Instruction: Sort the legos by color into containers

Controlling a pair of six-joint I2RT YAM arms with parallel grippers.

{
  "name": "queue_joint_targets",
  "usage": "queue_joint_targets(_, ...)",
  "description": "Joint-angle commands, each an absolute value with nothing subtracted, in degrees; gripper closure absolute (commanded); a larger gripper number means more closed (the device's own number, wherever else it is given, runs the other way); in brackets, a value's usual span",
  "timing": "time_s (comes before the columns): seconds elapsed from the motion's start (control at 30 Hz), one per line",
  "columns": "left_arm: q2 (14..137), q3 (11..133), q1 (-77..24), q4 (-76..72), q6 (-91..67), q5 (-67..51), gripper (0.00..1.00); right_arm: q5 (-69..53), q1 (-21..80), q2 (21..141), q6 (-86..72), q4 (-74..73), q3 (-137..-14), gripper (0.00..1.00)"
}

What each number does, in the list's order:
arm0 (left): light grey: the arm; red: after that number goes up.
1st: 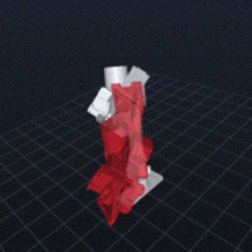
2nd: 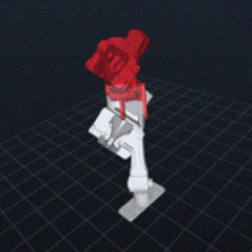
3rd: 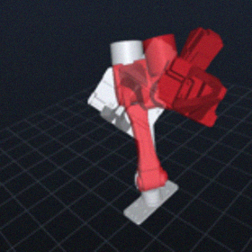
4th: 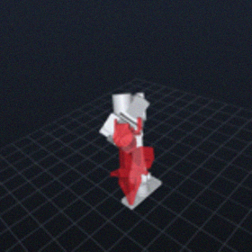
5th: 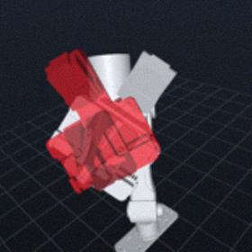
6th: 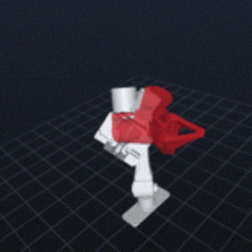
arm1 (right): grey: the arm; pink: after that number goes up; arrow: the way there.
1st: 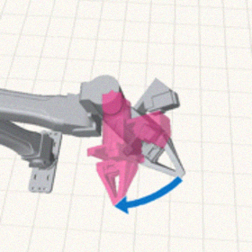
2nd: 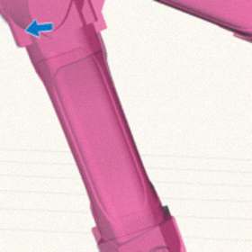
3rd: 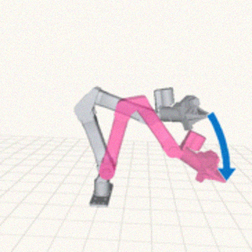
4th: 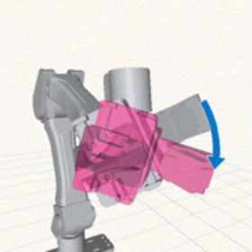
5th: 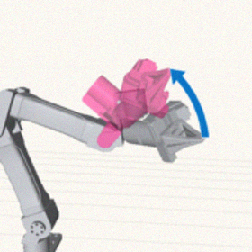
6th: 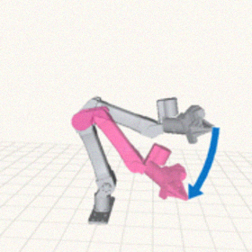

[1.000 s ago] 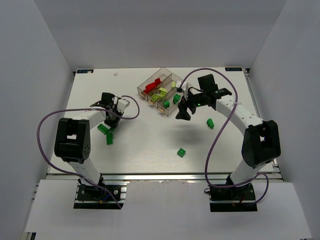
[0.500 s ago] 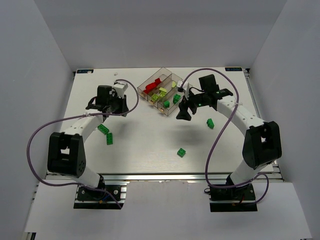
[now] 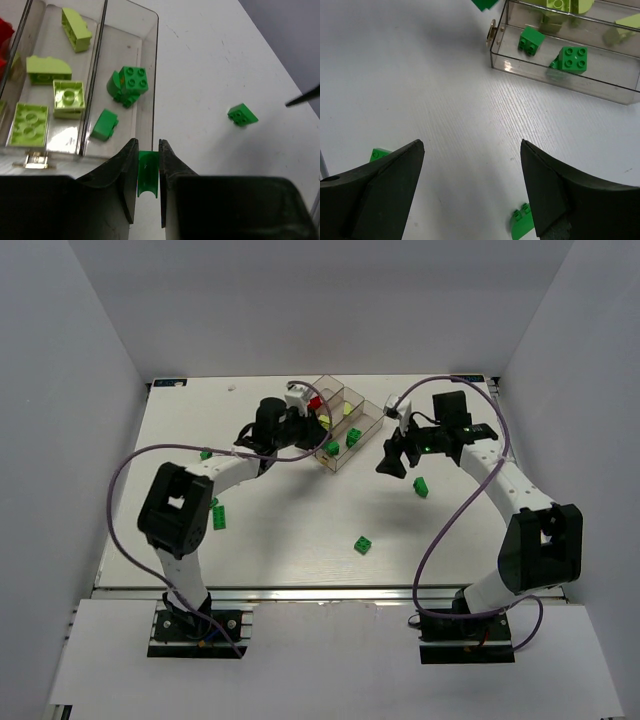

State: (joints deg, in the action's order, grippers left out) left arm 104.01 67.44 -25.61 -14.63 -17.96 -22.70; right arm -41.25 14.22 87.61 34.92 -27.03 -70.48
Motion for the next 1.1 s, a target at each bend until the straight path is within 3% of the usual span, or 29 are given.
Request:
queue_joint_targets(0.0, 108.0, 74.1, -26.5, -19.9, -20.7, -20.2, 0.77, -42.2, 13.1, 84.8, 34.9, -26.6, -68.6, 0.18)
queue_joint_targets(0.17, 116.5, 81.8, -27.2, -18.3, -20.6, -16.2, 0.73, -42.5, 12.5, 84.1, 34.6, -25.6, -67.8, 0.18)
queue_joint_targets(0.27, 119.7, 86.2, -27.6, -15.4, -19.2, -14.9, 0.63, -42.2, 12.4, 84.2, 34.6, -25.4, -67.4, 0.18)
queue_joint_targets(0.33, 120.5, 87.9, -28.0, -13.8, -18.2, -14.6, 0.51, -41.8, 12.3, 84.4, 34.9, -25.3, -67.2, 0.17)
queue_joint_targets(0.5, 120.8, 88.9, -28.7, -11.5, -16.4, -13.0, 0.36, -40.6, 12.0, 85.0, 33.4, -24.7, -67.5, 0.15)
queue_joint_targets(0.7, 116.6, 89.3, -28.7, -9.8, -14.0, -10.3, 0.37, -28.4, 11.9, 85.5, 24.3, -18.1, -67.0, 0.11)
queue_joint_targets(0.73, 114.3, 88.9, -28.8, -7.7, -13.6, -9.0, 0.39, -22.0, 11.8, 86.5, 20.8, -17.0, -67.2, 0.11)
queue_joint_targets(0.77, 111.2, 88.4, -28.7, -5.2, -13.0, -5.8, 0.50, -16.6, 11.7, 88.1, 19.4, -17.1, -68.5, 0.11)
queue_joint_targets(0.83, 107.4, 86.4, -28.6, -3.1, -13.5, -1.9, 0.63, -11.8, 11.5, 90.2, 16.8, -20.0, -70.5, 0.11)
queue_joint_targets(0.9, 102.7, 80.7, -28.0, -1.6, -16.7, 2.8, 0.64, -5.6, 11.5, 92.4, 15.1, -22.0, -72.8, 0.10)
queue_joint_targets(0.97, 94.9, 73.4, -27.3, 0.0, -19.7, 7.0, 0.55, -2.8, 11.6, 95.2, 13.5, -25.9, -74.2, 0.11)
queue_joint_targets(1.0, 92.1, 70.7, -26.6, 2.4, -22.6, 8.2, 0.33, -1.7, 11.5, 96.6, 13.5, -27.1, -75.0, 0.11)
queue_joint_targets(1.07, 83.4, 65.1, -25.9, 3.1, -25.0, 11.8, 0.18, -1.1, 11.6, 97.4, 14.2, -29.7, -75.6, 0.11)
